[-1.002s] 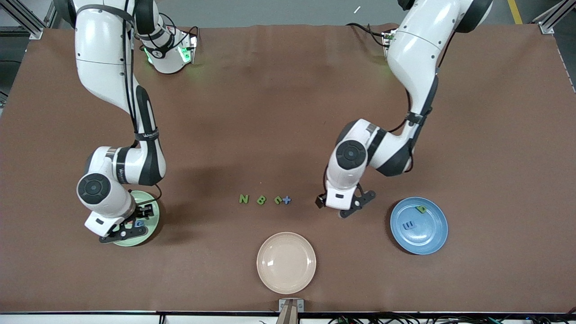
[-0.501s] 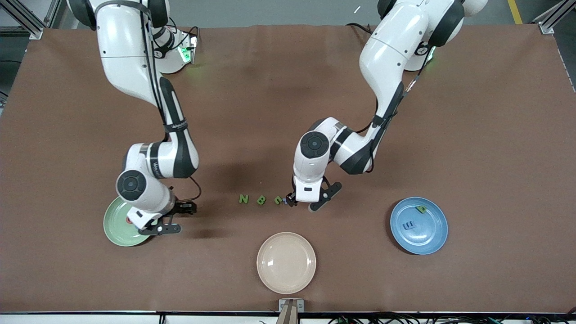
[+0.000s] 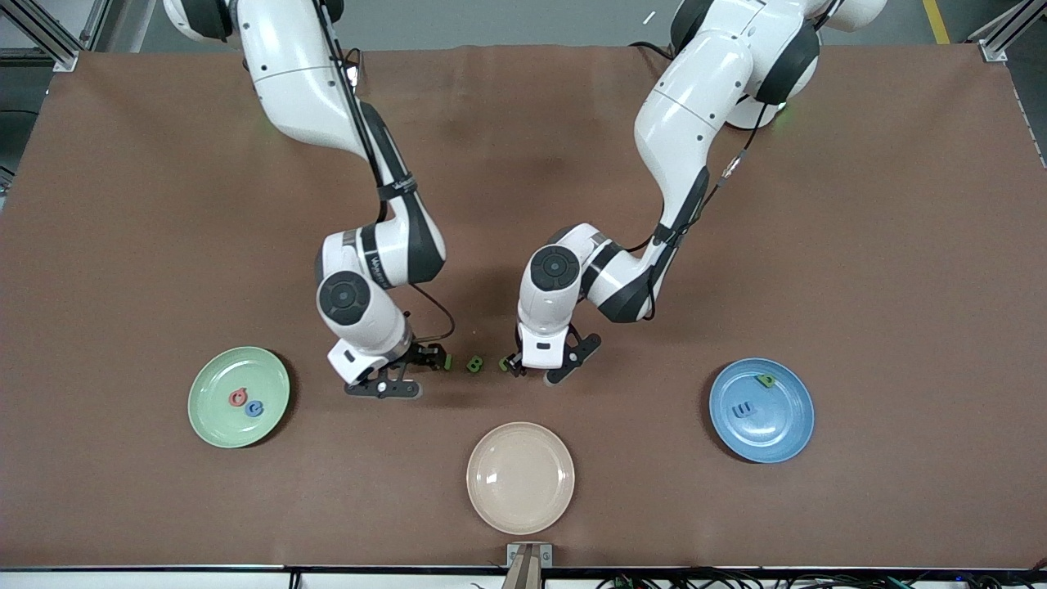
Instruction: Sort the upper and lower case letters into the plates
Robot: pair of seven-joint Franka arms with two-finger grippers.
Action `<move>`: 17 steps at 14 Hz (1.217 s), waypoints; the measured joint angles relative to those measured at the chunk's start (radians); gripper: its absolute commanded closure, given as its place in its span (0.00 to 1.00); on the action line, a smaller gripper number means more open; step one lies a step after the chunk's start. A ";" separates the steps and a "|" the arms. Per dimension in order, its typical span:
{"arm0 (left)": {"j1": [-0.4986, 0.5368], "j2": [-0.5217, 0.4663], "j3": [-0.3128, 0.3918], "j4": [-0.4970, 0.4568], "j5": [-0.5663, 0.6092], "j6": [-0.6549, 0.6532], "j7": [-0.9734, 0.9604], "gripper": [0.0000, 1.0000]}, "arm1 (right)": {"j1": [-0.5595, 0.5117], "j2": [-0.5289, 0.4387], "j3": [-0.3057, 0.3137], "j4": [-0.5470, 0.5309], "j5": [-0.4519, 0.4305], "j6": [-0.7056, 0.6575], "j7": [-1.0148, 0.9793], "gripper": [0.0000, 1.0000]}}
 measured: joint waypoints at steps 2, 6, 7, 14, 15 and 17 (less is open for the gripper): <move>-0.001 0.004 0.000 0.006 0.000 0.000 -0.018 0.41 | 0.024 0.015 0.006 -0.008 0.000 0.046 0.026 0.14; -0.012 0.023 0.000 0.023 0.000 0.031 -0.033 0.42 | 0.028 0.069 0.026 -0.011 0.000 0.139 0.053 0.21; -0.015 0.033 0.001 0.029 0.000 0.040 -0.037 0.42 | 0.027 0.076 0.027 -0.011 0.000 0.143 0.056 0.28; -0.017 0.057 0.006 0.058 -0.001 0.040 -0.040 0.51 | 0.036 0.077 0.033 -0.012 0.000 0.143 0.062 0.90; -0.016 0.058 0.007 0.059 -0.001 0.040 -0.040 0.53 | 0.036 0.077 0.033 -0.012 0.000 0.142 0.064 0.94; -0.016 0.063 0.008 0.061 -0.001 0.042 -0.041 0.57 | 0.035 0.077 0.026 -0.012 0.000 0.136 0.065 0.98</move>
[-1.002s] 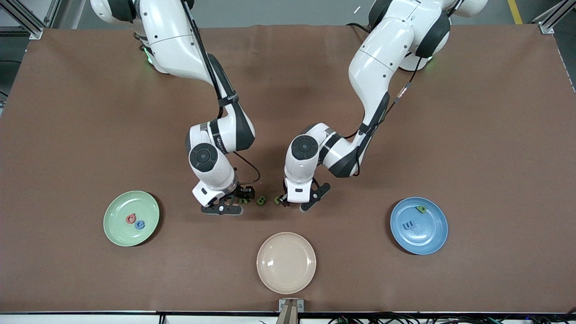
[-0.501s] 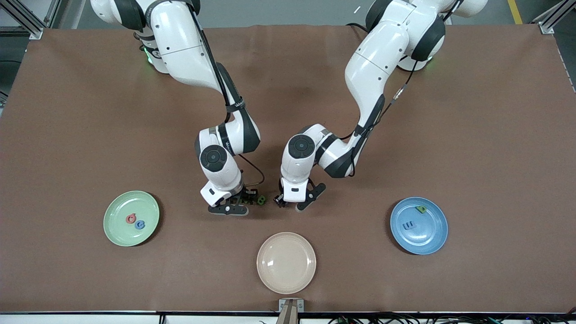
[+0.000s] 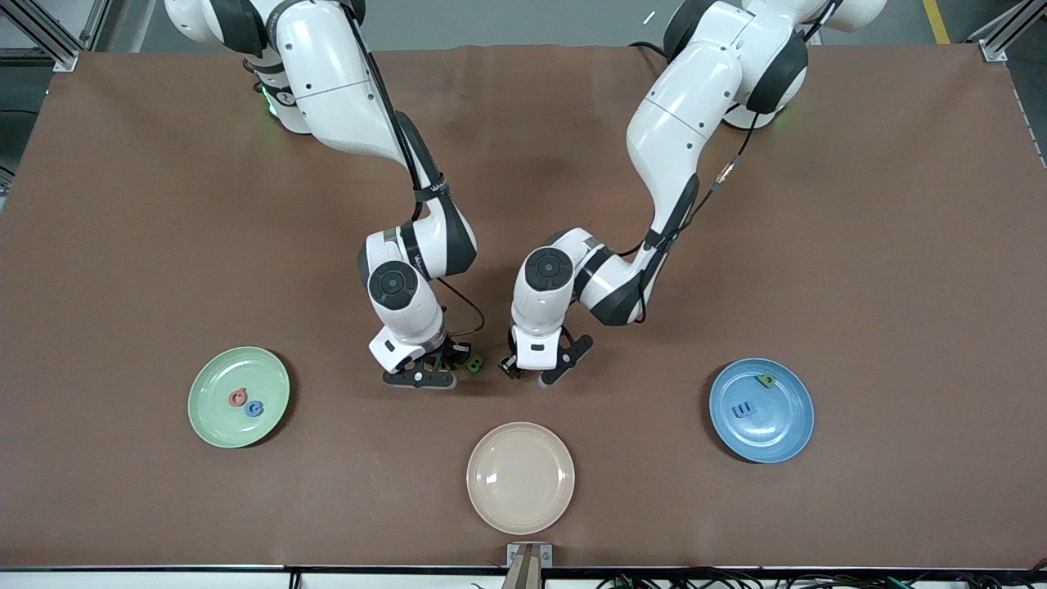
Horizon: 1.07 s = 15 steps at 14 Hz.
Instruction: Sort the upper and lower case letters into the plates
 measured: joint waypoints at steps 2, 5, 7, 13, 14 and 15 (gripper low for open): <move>0.000 0.004 0.000 0.005 0.000 0.006 -0.003 0.60 | -0.009 -0.001 -0.037 0.014 -0.007 -0.064 -0.013 0.98; 0.000 0.009 0.000 0.008 -0.002 0.024 -0.005 0.87 | -0.065 -0.008 -0.124 0.078 -0.021 -0.198 -0.165 0.98; 0.000 0.010 0.001 0.011 -0.002 0.026 -0.006 1.00 | -0.127 -0.012 -0.158 0.096 -0.025 -0.219 -0.317 0.98; 0.002 0.010 0.006 0.028 -0.002 -0.104 -0.006 1.00 | -0.225 -0.010 -0.267 0.095 -0.026 -0.225 -0.734 0.89; 0.002 0.010 0.007 0.030 -0.002 -0.110 -0.006 1.00 | -0.249 -0.007 -0.266 0.095 -0.026 -0.225 -0.780 0.82; 0.003 0.010 0.008 0.031 -0.002 -0.115 -0.006 1.00 | -0.272 -0.003 -0.265 0.093 -0.026 -0.225 -0.813 0.70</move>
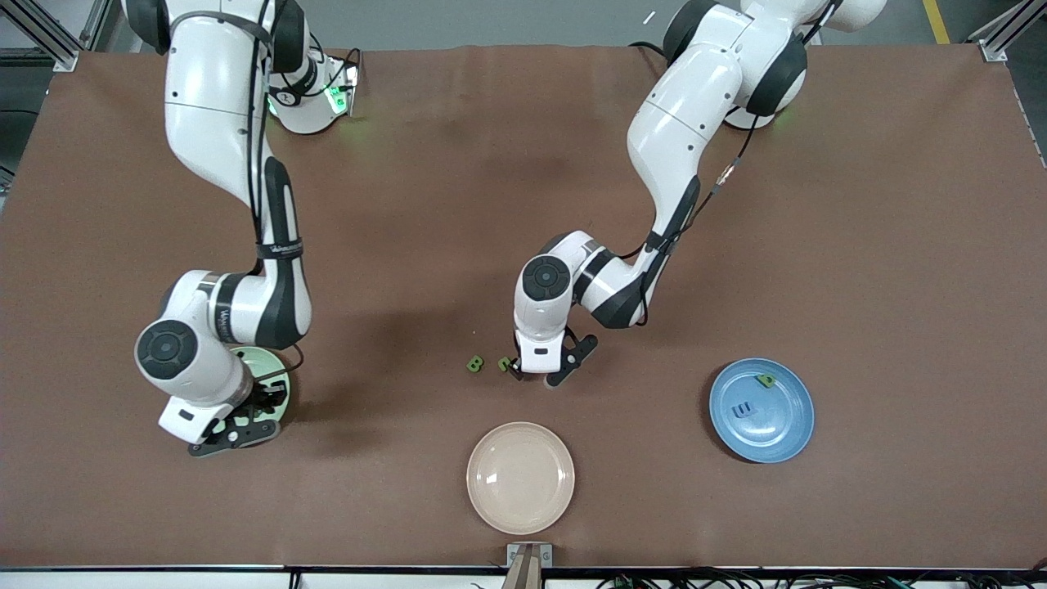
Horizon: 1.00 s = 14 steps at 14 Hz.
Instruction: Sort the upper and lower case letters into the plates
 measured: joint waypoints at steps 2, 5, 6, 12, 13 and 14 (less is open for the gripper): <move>0.005 -0.004 0.005 0.002 0.000 -0.016 0.000 1.00 | -0.035 0.007 0.017 -0.016 0.000 0.001 -0.032 0.22; 0.032 -0.024 0.007 0.003 0.000 -0.029 0.001 1.00 | -0.043 0.029 0.038 -0.028 0.000 0.020 -0.035 0.13; 0.036 -0.031 0.006 0.004 0.000 -0.032 0.002 1.00 | -0.039 0.030 0.044 -0.028 0.000 0.021 -0.035 0.12; 0.048 -0.074 0.004 0.005 0.000 -0.073 0.002 1.00 | 0.104 0.019 0.052 -0.006 0.071 -0.067 0.269 0.12; 0.060 -0.088 0.005 0.005 -0.004 -0.082 0.007 1.00 | 0.144 0.018 0.053 -0.006 0.076 -0.078 0.389 0.12; 0.076 -0.105 0.005 0.006 -0.018 -0.089 0.023 1.00 | 0.186 0.016 0.055 -0.005 0.088 -0.088 0.519 0.12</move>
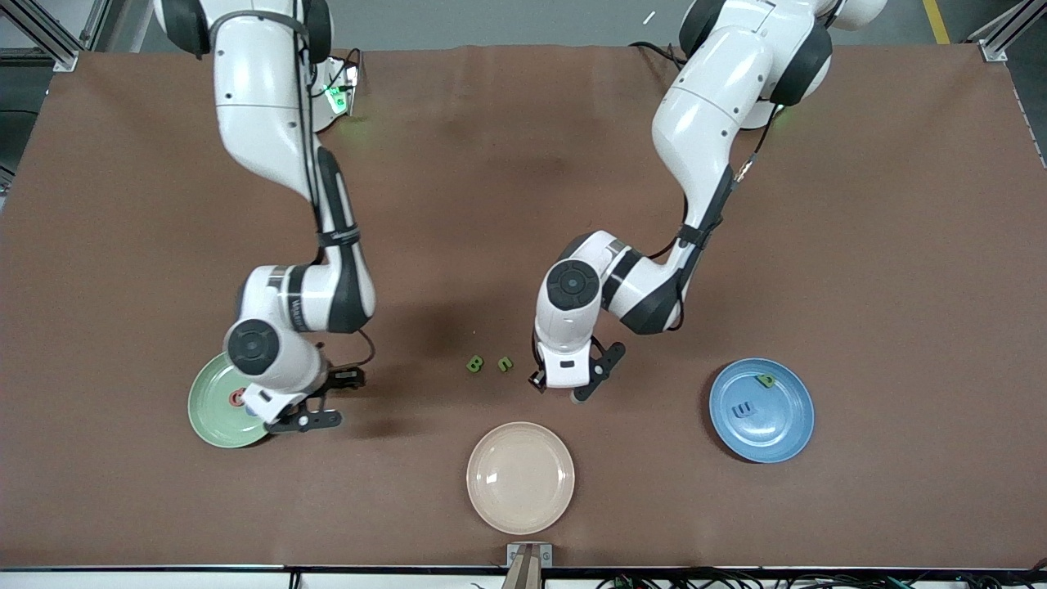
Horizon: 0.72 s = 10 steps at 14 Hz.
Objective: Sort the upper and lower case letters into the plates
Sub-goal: 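Drop the x on the blue plate while the right gripper reaches the green B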
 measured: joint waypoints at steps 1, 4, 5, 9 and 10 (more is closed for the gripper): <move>0.018 -0.019 0.000 0.000 -0.019 -0.014 0.032 1.00 | 0.044 0.000 0.001 0.000 0.021 -0.003 0.128 0.12; 0.077 -0.069 0.001 0.001 -0.049 -0.087 0.141 1.00 | 0.165 0.000 0.002 0.000 0.131 0.011 0.428 0.12; 0.098 -0.081 0.001 0.001 -0.049 -0.110 0.175 1.00 | 0.190 0.001 0.003 -0.001 0.168 0.035 0.485 0.12; 0.214 -0.108 0.005 -0.002 -0.051 -0.197 0.394 1.00 | 0.208 0.015 0.079 -0.012 0.207 0.209 0.626 0.13; 0.255 -0.109 0.006 -0.003 -0.052 -0.216 0.472 1.00 | 0.208 0.025 0.096 -0.014 0.208 0.232 0.641 0.14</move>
